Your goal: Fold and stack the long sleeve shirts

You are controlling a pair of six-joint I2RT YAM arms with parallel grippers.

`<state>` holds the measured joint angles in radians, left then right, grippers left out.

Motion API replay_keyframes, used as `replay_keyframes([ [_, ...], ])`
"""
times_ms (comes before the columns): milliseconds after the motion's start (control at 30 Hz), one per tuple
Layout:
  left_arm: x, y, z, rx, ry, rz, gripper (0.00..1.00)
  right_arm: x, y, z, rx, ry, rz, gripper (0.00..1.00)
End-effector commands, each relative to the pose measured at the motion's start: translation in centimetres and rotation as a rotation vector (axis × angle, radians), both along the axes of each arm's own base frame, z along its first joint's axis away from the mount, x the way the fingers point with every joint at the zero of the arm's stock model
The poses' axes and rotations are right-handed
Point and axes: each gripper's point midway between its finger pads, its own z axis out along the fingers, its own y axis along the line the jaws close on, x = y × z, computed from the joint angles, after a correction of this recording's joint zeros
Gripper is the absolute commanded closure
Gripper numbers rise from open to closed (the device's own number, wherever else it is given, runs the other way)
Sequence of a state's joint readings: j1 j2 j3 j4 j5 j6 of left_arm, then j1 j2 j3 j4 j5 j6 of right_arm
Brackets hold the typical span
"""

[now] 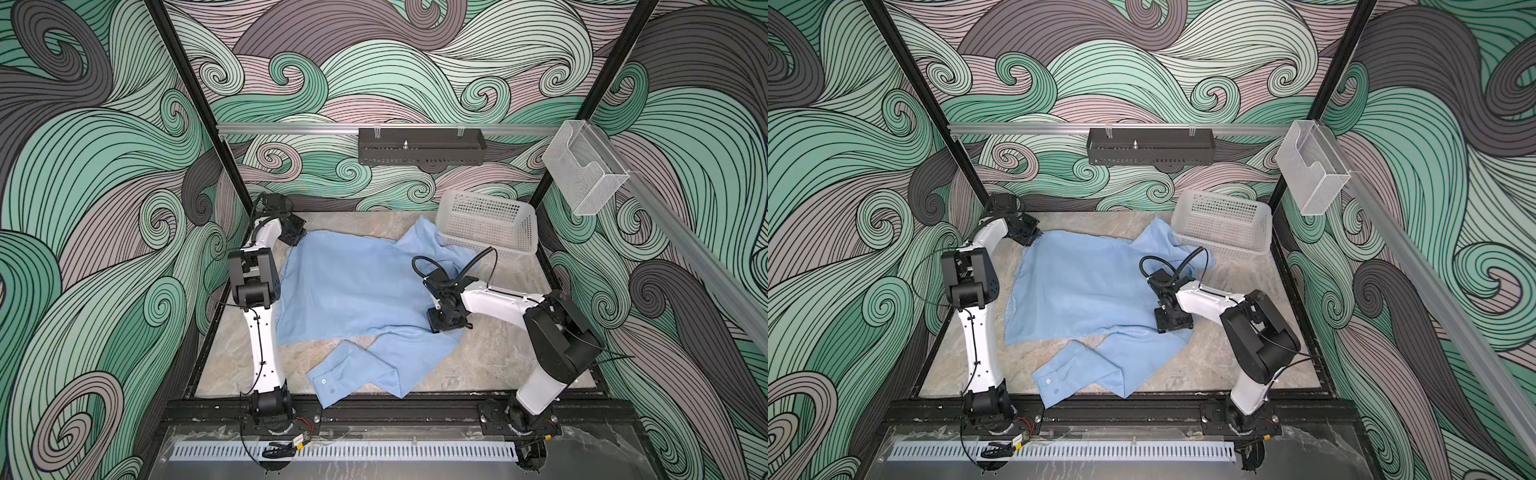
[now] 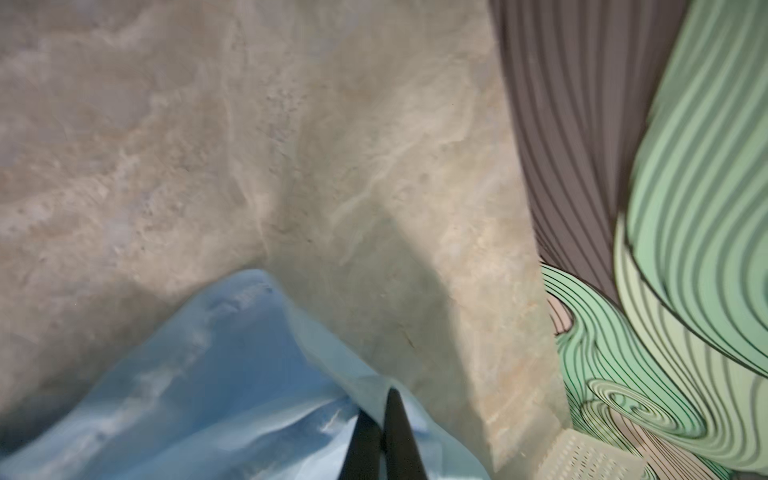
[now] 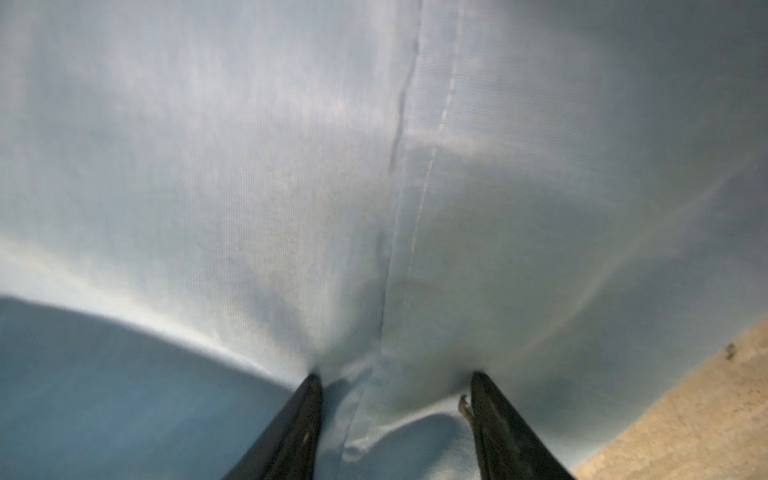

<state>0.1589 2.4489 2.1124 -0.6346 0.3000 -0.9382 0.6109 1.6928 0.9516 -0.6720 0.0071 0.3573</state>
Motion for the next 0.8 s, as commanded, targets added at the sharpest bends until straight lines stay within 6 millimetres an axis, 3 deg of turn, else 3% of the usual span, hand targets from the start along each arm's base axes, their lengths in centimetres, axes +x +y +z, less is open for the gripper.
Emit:
replay_keyframes([
  [0, -0.5, 2.1, 0.7, 0.038, 0.033, 0.056, 0.89, -5.6, -2.7, -1.7, -0.071, 0.219, -0.003, 0.42],
  [100, -0.7, 2.4, 0.8, 0.03, 0.036, 0.04, 0.7, -5.8, -2.6, -1.0, -0.057, 0.221, 0.001, 0.39],
  [167, -0.9, 2.2, 2.0, 0.033, 0.026, 0.009, 0.54, -4.7, -1.8, 0.5, -0.022, 0.17, 0.01, 0.34],
  [333, -2.4, 1.4, 8.3, 0.071, -0.069, -0.074, 0.35, 2.3, -0.5, 7.9, 0.078, -0.101, -0.065, 0.19],
  [400, -4.2, 0.6, 10.4, 0.095, -0.081, -0.12, 0.33, 5.1, -1.0, 10.6, 0.117, -0.178, -0.155, 0.16],
  [467, -6.8, -0.2, 11.1, 0.124, -0.061, -0.164, 0.33, 7.9, -2.4, 12.5, 0.135, -0.237, -0.257, 0.15],
  [567, -11.1, -2.0, 10.1, 0.137, -0.01, -0.224, 0.32, 11.4, -4.5, 13.1, 0.125, -0.267, -0.383, 0.13],
  [767, -18.3, -6.1, 4.1, 0.084, 0.153, -0.358, 0.33, 17.1, -8.6, 9.9, 0.109, -0.256, -0.568, 0.11],
])
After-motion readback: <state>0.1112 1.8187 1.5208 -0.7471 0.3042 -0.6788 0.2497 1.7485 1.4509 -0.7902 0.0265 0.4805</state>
